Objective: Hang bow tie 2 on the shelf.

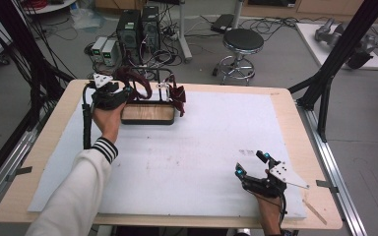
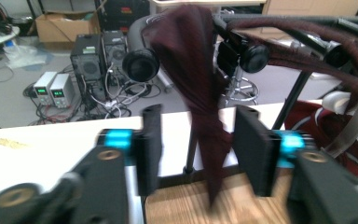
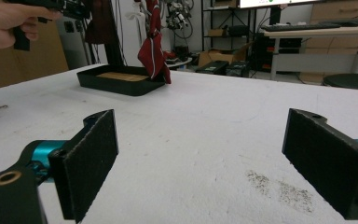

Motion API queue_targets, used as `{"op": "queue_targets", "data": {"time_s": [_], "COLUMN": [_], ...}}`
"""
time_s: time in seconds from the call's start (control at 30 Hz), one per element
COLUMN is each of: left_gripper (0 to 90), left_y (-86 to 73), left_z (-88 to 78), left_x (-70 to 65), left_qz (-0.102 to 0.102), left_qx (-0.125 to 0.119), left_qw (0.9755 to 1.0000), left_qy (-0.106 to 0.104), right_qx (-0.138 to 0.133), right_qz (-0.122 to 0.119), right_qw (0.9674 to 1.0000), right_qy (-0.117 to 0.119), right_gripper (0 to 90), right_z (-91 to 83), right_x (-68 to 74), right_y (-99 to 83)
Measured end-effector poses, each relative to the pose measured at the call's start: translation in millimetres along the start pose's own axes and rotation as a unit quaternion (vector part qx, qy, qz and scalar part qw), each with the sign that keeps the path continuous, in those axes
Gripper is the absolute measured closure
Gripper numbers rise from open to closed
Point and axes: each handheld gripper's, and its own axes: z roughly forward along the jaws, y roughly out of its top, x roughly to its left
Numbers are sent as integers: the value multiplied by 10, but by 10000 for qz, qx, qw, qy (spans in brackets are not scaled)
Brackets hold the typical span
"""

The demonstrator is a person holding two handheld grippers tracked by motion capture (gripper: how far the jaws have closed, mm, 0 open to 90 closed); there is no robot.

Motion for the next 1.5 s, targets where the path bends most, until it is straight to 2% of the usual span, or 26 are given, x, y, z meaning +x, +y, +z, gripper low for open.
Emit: {"op": "queue_targets", "data": {"time_s": [0.17, 0.3, 0.33, 0.4, 0.43, 0.47, 0.53, 0.6, 0.63, 0.67, 0.7, 0.73, 0.77, 0.8, 0.83, 0.87, 0.9, 0.93, 1.03, 1.1, 1.2, 1.37, 1.4, 1.43, 1.47, 1.5], "left_gripper": [320, 240, 232, 214, 203, 200, 181, 175, 174, 174, 174, 174, 173, 169, 163, 161, 155, 139, 131, 130, 130, 130, 130, 130, 130, 130], "left_y": [-47, -68, -68, -94, -94, -118, -133, -198, -215, -215, -243, -287, -287, -312, -342, -393, -393, -451, -569, -658, -813, -1108, -1108, -1219, -1219, -1302], "left_z": [-59, -125, -125, -174, -174, -212, -234, -317, -339, -339, -377, -436, -436, -473, -523, -604, -604, -684, -848, -963, -1121, -1352, -1352, -1417, -1417, -1458], "left_x": [39, 43, 43, 28, 28, 21, 17, 22, 28, 28, 35, 52, 52, 63, 74, 100, 100, 125, 178, 213, 282, 350, 350, 358, 358, 366], "left_qz": [61, 242, 242, 337, 337, 445, 510, 635, 676, 676, 738, 769, 769, 764, 737, 780, 780, 773, 735, 748, 685, 655, 655, 614, 614, 570], "left_qx": [-102, -178, -178, -232, -232, -301, -336, -550, -600, -600, -661, -759, -759, -810, -864, -923, -923, -960, -1047, -1122, -1264, -1261, -1261, -1289, -1289, -1250], "left_qw": [9996, 9981, 9981, 9964, 9964, 9942, 9932, 9877, 9861, 9861, 9836, 9799, 9799, 9777, 9750, 9696, 9696, 9657, 9608, 9588, 9573, 9587, 9587, 9584, 9584, 9595], "left_qy": [-243, -535, -535, -745, -745, -930, -996, -1318, -1396, -1396, -1505, -1675, -1675, -1779, -1912, -2127, -2127, -2284, -2458, -2501, -2509, -2463, -2463, -2470, -2470, -2458], "right_qx": [-43, -49, -44, -58, -52, -47, -45, -70, -72, -72, -71, -73, -80, -94, -114, -121, -121, -146, -134, -134, -183, -329, -338, -344, -344, -344], "right_qz": [-54, -46, -41, -69, -49, -54, -45, -57, -62, -62, -56, -67, -75, -95, -94, -97, -97, -105, -129, -128, -206, -265, -259, -280, -276, -276], "right_qw": [10000, 10000, 10000, 10000, 10000, 10000, 10000, 10000, 10000, 10000, 10000, 9999, 9999, 9999, 9999, 9999, 9999, 9998, 9998, 9998, 9996, 9991, 9991, 9990, 9990, 9990], "right_qy": [-10, -16, -17, -19, -15, -21, -19, -19, -23, -23, -22, -20, -24, -31, -31, -31, -31, -28, -34, -29, -39, -36, -39, -50, -47, -47], "right_gripper": [97, 97, 97, 97, 97, 96, 97, 97, 97, 97, 96, 96, 97, 97, 96, 97, 97, 97, 97, 97, 96, 96, 96, 96, 96, 96], "right_z": [-2, -3, -4, -3, -3, -3, -5, -4, -3, -3, -4, -5, -5, -7, -11, -14, -14, -17, -13, -16, -27, -53, -53, -54, -54, -54], "right_x": [6, 2, 0, -3, 2, 4, 7, 5, 3, 3, 4, 5, 5, 4, 7, 9, 9, 11, 8, 17, 29, 38, 39, 40, 43, 43], "right_y": [-2, -3, -3, -2, -3, -2, -3, -4, -4, -4, -4, -5, -4, -5, -7, -9, -9, -11, -9, -10, -16, -29, -29, -29, -30, -30]}}
